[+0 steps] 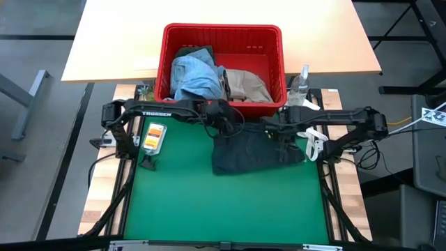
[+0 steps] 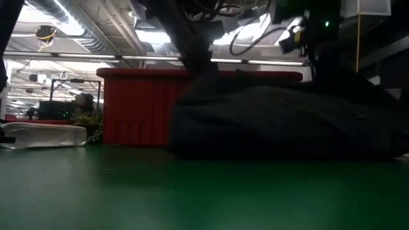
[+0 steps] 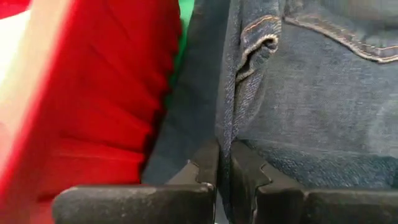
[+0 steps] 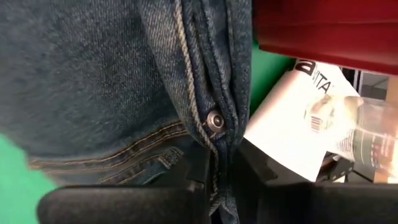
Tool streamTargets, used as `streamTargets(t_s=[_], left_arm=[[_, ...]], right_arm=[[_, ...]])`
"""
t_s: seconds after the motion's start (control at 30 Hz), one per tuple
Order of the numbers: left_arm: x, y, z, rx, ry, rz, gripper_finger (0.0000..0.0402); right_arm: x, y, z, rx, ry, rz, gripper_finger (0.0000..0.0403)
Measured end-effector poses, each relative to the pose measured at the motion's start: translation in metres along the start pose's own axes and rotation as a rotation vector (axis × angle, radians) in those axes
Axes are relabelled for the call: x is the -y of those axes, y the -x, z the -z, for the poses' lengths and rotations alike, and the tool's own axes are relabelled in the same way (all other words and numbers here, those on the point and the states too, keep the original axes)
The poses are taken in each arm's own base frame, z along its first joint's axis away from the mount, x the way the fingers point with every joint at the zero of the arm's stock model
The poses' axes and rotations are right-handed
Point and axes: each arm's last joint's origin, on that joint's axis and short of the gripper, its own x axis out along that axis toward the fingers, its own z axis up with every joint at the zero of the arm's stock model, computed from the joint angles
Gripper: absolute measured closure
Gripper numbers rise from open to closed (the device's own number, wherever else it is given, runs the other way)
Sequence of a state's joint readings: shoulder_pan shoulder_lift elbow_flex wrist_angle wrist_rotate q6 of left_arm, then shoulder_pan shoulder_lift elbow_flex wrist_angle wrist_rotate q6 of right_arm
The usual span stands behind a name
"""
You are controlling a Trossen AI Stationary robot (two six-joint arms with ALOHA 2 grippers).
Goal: Fold laundry
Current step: Fold the dark blue jeans
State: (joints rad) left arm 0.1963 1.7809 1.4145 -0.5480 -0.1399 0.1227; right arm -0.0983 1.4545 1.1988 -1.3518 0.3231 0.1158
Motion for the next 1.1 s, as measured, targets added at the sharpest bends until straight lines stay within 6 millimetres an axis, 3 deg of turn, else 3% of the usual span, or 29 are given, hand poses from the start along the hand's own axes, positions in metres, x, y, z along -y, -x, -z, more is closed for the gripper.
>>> streamTargets(t_s=[0.23, 0.6, 0.83, 1.1], left_arm=[[-0.001, -0.014, 0.0, -0.018, -0.053, -0.125, 0.0389], [0.005, -0.011, -0.001, -0.007, -0.058, -0.136, 0.0378], [0.003, -0.011, -0.001, -0.017, -0.097, -0.212, 0.0328], [0.005, -0.01, -0.001, -0.017, -0.109, -0.227, 0.0254]], right_arm=[[0.011, -0.024, 0.0, -0.012, -0.018, 0.055, 0.0363], [0.01, -0.026, -0.004, 0.025, 0.048, 0.063, 0.0363], [0.01, -0.026, -0.005, 0.03, 0.043, 0.063, 0.0346], [0.011, -0.026, -0.005, 0.032, 0.041, 0.103, 0.0273]])
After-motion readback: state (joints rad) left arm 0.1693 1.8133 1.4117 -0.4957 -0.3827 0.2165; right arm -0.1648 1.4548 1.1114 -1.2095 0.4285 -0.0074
